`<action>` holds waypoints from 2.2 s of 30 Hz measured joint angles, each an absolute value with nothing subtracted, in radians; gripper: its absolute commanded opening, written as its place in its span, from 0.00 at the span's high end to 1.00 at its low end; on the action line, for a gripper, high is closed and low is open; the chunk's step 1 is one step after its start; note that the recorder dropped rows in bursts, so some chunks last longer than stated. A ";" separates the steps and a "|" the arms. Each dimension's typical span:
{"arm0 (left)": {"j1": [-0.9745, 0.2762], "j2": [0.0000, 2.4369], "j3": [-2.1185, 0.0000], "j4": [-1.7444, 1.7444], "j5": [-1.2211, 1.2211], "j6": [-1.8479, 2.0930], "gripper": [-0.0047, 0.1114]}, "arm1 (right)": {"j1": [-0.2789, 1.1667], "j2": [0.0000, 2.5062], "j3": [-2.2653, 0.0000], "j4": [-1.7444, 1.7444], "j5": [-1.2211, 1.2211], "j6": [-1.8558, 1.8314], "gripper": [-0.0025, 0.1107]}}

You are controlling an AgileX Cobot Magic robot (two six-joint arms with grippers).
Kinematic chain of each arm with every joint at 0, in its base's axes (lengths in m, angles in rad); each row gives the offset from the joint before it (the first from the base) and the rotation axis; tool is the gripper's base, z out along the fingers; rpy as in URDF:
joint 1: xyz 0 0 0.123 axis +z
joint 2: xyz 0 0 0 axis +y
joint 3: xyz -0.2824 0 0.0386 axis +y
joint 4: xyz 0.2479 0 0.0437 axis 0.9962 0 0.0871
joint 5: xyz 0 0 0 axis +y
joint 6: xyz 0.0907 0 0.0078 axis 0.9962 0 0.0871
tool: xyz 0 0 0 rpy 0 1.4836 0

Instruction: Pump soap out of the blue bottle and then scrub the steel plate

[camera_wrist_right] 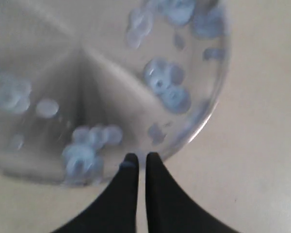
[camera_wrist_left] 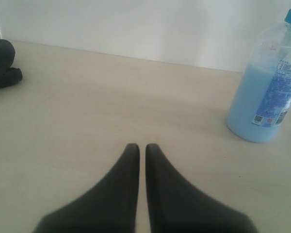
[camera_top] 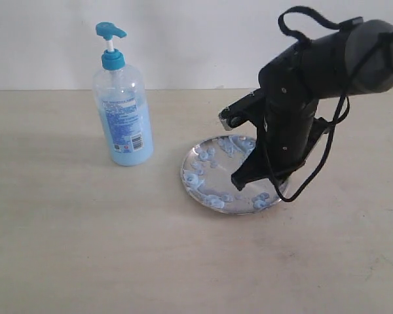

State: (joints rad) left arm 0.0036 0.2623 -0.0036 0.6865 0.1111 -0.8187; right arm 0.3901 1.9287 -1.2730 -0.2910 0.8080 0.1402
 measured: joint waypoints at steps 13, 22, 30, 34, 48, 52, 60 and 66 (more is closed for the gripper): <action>0.004 0.262 -0.004 0.687 0.111 -0.819 0.92 | 0.384 2.142 -1.604 0.120 1.120 -0.305 0.98; 0.004 0.262 -0.004 0.687 0.111 -0.819 0.92 | 0.340 2.171 -1.713 0.156 1.096 -0.426 0.98; 0.004 0.262 -0.004 0.687 0.111 -0.819 0.92 | 0.338 2.173 -1.717 -0.016 1.041 -0.068 0.98; 0.004 0.262 -0.004 0.687 0.111 -0.819 0.92 | 0.367 2.173 -1.715 0.000 1.196 -0.339 0.98; 0.004 0.262 -0.004 0.687 0.111 -0.819 0.92 | 0.380 2.181 -1.694 -0.110 1.199 -0.361 0.98; 0.004 0.262 -0.004 0.687 0.111 -0.819 0.92 | 0.367 2.185 -1.689 -0.272 1.160 -0.203 0.98; 0.004 0.262 -0.004 0.687 0.111 -0.819 0.92 | 0.363 1.865 -1.482 0.095 0.774 -0.269 0.98; 0.004 0.262 -0.004 0.687 0.111 -0.819 0.92 | 0.348 1.253 -1.067 0.202 0.050 -0.456 0.98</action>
